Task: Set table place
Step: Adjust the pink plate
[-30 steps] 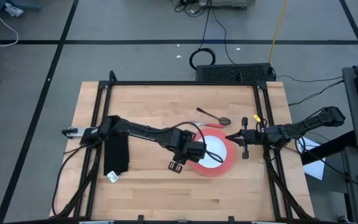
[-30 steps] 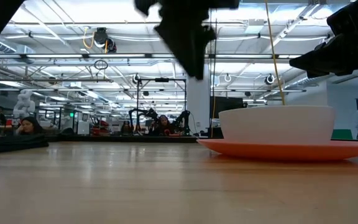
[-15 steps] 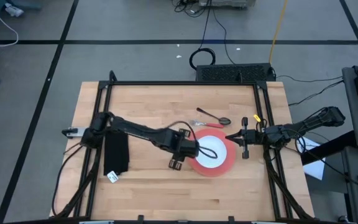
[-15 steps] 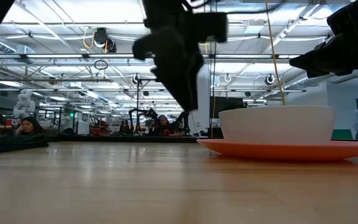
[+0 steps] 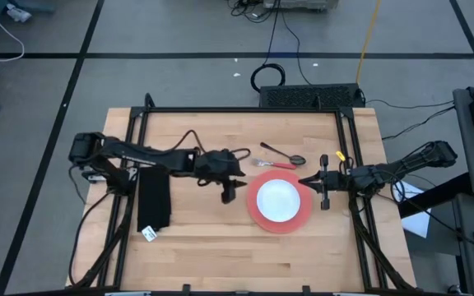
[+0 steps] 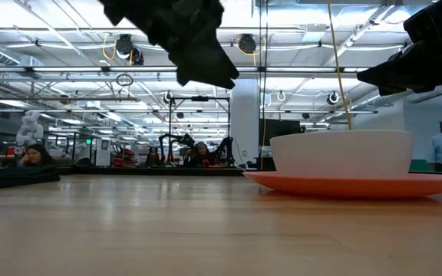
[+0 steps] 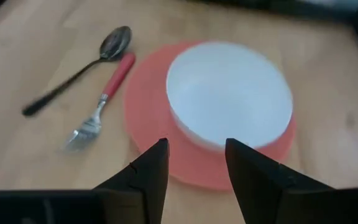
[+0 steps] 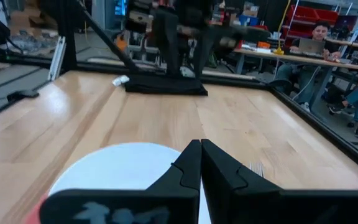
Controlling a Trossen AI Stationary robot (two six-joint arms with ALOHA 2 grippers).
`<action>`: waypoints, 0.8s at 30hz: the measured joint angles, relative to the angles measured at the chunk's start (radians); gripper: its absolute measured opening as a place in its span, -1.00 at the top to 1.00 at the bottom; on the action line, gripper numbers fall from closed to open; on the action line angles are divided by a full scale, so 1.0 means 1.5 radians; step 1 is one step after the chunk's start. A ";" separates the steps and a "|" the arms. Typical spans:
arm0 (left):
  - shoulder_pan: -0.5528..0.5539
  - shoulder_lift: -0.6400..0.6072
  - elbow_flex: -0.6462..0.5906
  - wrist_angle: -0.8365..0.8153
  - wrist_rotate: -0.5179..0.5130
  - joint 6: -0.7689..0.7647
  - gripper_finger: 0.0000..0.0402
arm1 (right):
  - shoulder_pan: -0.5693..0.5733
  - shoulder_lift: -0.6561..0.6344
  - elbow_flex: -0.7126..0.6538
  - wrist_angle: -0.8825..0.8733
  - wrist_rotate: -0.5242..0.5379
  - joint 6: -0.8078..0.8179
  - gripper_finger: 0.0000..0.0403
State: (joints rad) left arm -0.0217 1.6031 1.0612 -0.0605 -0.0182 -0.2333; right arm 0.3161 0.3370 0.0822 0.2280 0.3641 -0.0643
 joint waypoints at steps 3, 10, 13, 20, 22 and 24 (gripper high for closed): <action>0.006 0.002 -0.035 0.064 0.022 -0.097 0.20 | 0.000 0.000 0.000 0.019 0.000 0.000 1.00; 0.011 0.040 -0.042 0.054 0.056 -0.145 0.20 | 0.000 0.000 0.000 0.031 0.000 0.000 1.00; 0.014 0.061 -0.043 0.054 0.075 -0.167 0.20 | 0.000 0.000 0.000 0.031 0.000 0.000 1.00; 0.036 0.093 -0.041 0.062 0.110 -0.200 0.07 | 0.000 0.000 0.000 0.031 0.000 0.000 1.00; 0.043 0.097 -0.038 0.064 0.112 -0.201 -0.02 | 0.000 0.000 0.000 0.030 0.000 0.000 1.00; 0.052 0.098 -0.040 0.058 0.116 -0.207 -0.11 | 0.000 0.000 0.000 0.030 0.000 0.000 1.00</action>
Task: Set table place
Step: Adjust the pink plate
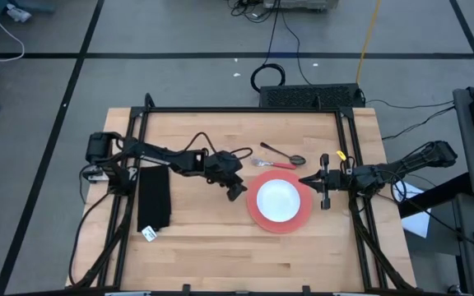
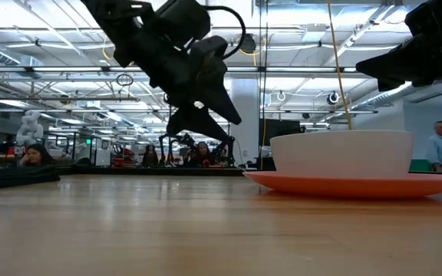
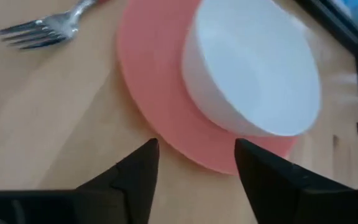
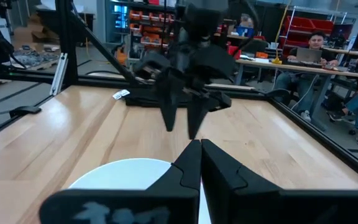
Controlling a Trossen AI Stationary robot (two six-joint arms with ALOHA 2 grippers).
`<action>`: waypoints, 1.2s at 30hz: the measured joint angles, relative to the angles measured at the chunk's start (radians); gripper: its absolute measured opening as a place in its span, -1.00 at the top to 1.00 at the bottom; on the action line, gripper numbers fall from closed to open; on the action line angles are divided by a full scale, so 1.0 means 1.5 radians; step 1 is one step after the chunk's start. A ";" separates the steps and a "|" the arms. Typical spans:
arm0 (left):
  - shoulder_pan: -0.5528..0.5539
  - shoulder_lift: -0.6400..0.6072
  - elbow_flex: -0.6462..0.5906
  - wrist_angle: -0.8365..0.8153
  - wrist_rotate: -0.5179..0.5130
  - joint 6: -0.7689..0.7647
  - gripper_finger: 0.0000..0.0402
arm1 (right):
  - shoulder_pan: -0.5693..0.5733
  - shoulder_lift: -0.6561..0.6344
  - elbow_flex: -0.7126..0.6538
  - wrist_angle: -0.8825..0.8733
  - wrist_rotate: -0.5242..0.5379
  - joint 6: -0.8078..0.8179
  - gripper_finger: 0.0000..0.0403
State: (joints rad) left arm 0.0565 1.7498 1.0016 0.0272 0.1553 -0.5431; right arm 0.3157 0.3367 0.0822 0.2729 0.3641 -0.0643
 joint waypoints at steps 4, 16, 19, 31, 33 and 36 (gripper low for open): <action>0.018 0.010 0.000 -0.003 0.008 -0.006 -0.21 | 0.000 0.000 0.000 0.001 0.000 0.000 1.00; 0.024 0.050 0.002 0.038 0.014 0.014 -0.15 | 0.000 0.000 0.000 0.004 0.000 -0.002 1.00; 0.024 0.060 0.002 0.044 0.020 0.016 -0.14 | 0.000 0.000 0.000 0.005 0.000 -0.002 1.00; 0.021 0.071 0.002 0.075 0.013 0.043 -0.13 | 0.000 0.000 0.000 0.006 0.000 -0.005 1.00; 0.020 0.078 0.001 0.070 0.013 0.042 -0.13 | 0.000 0.000 0.000 0.008 0.000 -0.005 1.00; 0.015 0.102 0.015 0.072 0.013 0.045 -0.13 | 0.000 0.000 0.000 0.010 0.000 -0.005 1.00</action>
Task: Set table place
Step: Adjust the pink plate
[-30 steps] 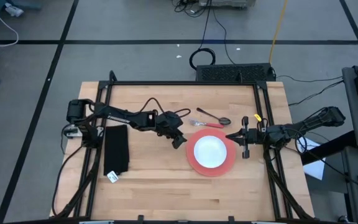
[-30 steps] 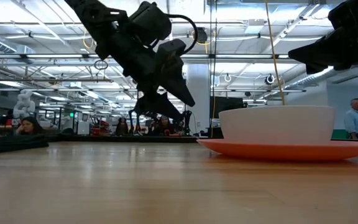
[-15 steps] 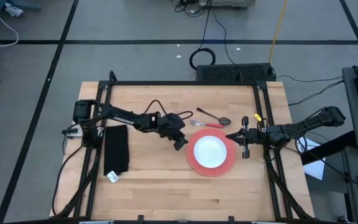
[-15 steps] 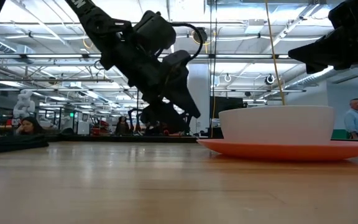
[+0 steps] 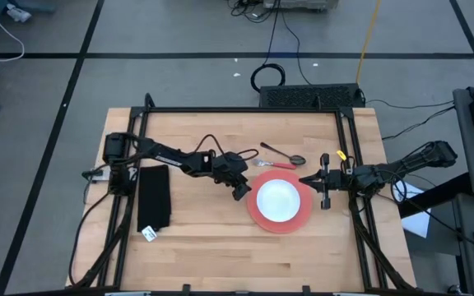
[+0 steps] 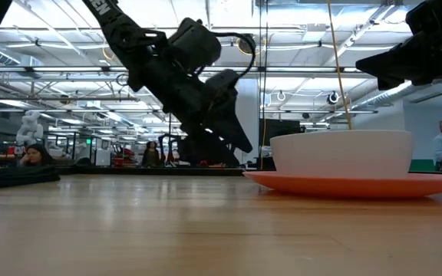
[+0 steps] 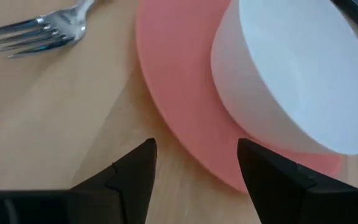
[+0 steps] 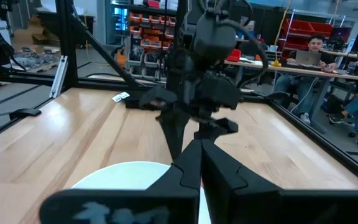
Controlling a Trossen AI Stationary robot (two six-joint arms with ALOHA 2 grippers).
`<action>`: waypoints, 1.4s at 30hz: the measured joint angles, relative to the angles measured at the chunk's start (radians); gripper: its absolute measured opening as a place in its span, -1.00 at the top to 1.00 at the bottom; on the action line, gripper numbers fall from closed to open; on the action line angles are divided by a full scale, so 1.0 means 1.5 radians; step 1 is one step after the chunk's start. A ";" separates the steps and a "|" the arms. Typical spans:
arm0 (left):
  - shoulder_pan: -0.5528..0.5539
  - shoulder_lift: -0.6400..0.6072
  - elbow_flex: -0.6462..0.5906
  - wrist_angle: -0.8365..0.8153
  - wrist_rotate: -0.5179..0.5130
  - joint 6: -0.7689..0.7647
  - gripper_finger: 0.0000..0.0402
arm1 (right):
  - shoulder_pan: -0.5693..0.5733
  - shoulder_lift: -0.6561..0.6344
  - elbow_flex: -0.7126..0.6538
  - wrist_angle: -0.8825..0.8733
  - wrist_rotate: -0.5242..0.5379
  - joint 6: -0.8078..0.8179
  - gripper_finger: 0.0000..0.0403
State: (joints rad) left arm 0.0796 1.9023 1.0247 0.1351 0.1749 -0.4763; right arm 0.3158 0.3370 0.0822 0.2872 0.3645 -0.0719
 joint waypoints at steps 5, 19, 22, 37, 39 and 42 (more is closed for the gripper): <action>-0.007 0.038 0.042 -0.024 0.005 0.010 -0.13 | 0.000 0.001 0.000 0.001 0.000 0.002 1.00; -0.017 0.095 0.127 -0.111 -0.008 0.037 -0.13 | 0.000 0.007 0.000 -0.004 0.000 0.005 1.00; -0.017 0.095 0.127 -0.117 -0.017 0.038 -0.13 | 0.000 0.012 0.000 0.001 0.000 0.004 1.00; -0.017 0.091 0.128 -0.119 -0.017 0.061 0.94 | 0.000 0.012 0.000 0.005 0.000 0.003 1.00; -0.018 0.091 0.128 -0.120 -0.017 0.060 0.91 | 0.000 0.012 0.000 0.005 0.000 0.003 1.00; -0.018 0.091 0.128 -0.129 -0.017 0.055 0.89 | 0.000 0.012 0.000 0.005 0.000 0.003 1.00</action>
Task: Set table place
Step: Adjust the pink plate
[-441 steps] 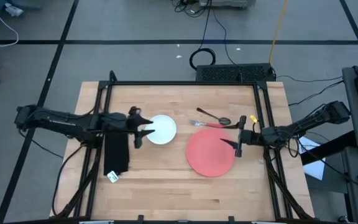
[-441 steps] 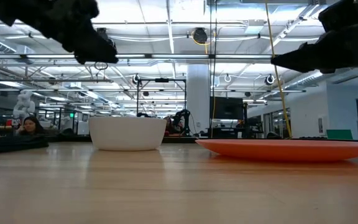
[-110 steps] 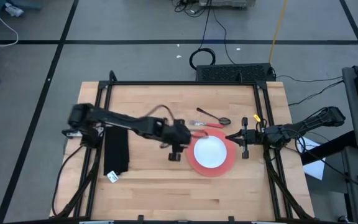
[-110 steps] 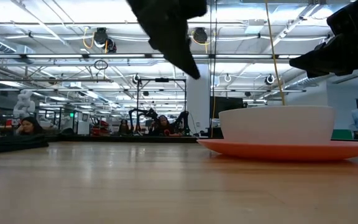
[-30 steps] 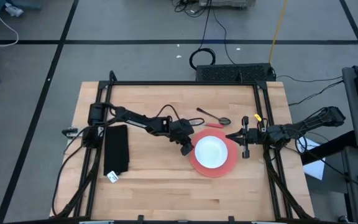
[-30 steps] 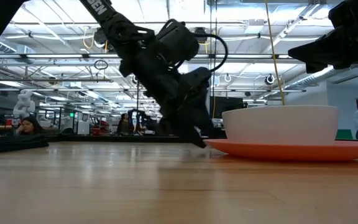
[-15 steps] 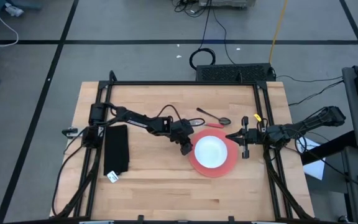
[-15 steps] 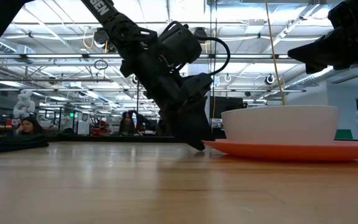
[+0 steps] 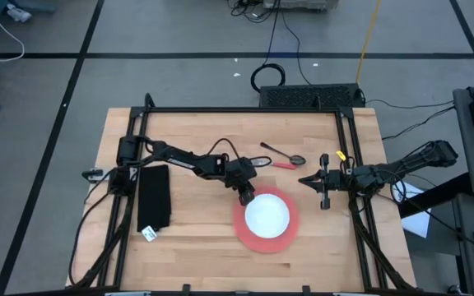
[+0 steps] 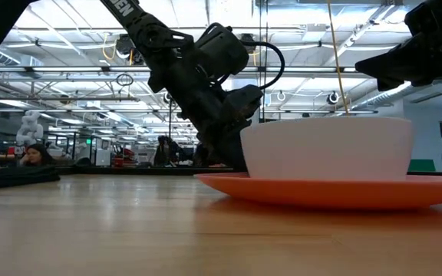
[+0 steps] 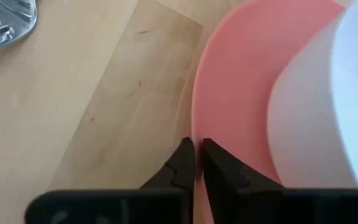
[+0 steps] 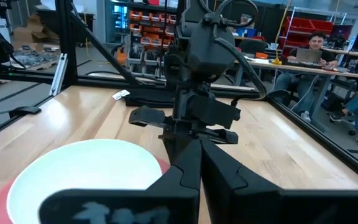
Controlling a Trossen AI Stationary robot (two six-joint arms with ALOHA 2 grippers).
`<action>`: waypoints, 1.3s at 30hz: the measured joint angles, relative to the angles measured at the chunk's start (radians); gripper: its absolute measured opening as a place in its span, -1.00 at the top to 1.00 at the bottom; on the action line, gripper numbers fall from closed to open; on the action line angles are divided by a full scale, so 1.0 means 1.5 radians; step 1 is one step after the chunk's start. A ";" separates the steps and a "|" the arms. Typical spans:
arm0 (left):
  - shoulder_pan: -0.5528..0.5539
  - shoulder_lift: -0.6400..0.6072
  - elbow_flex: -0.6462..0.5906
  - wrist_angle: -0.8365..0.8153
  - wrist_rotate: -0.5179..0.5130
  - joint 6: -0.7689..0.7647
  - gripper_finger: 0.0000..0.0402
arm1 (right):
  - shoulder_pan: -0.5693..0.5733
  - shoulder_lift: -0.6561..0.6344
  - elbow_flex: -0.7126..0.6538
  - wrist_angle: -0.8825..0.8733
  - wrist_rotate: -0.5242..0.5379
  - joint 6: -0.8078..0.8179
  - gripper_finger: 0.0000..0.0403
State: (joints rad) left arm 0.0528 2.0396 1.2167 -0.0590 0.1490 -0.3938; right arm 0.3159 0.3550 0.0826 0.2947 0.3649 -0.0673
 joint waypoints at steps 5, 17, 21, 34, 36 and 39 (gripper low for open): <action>-0.003 0.000 0.001 -0.018 0.001 0.001 0.96 | 0.000 0.000 0.000 0.000 0.000 0.000 1.00; -0.029 -0.001 0.001 -0.061 -0.047 0.007 0.95 | 0.000 0.000 0.000 0.000 0.000 0.000 1.00; -0.030 0.000 0.001 -0.074 -0.071 0.010 0.97 | 0.000 0.000 0.000 0.000 0.000 0.000 1.00; -0.039 -0.032 -0.001 -0.138 -0.147 0.019 0.94 | 0.000 0.000 0.000 0.001 0.000 0.000 1.00; -0.042 -0.034 -0.002 -0.158 -0.163 0.021 0.94 | 0.000 -0.001 0.000 0.000 0.000 0.000 1.00; -0.050 -0.035 -0.001 -0.178 -0.192 0.022 0.96 | 0.000 0.000 0.000 0.004 0.000 0.001 1.00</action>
State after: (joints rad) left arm -0.0229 1.9877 1.2152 -0.3265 -0.1397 -0.3607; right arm 0.3157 0.3546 0.0826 0.3004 0.3648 -0.0663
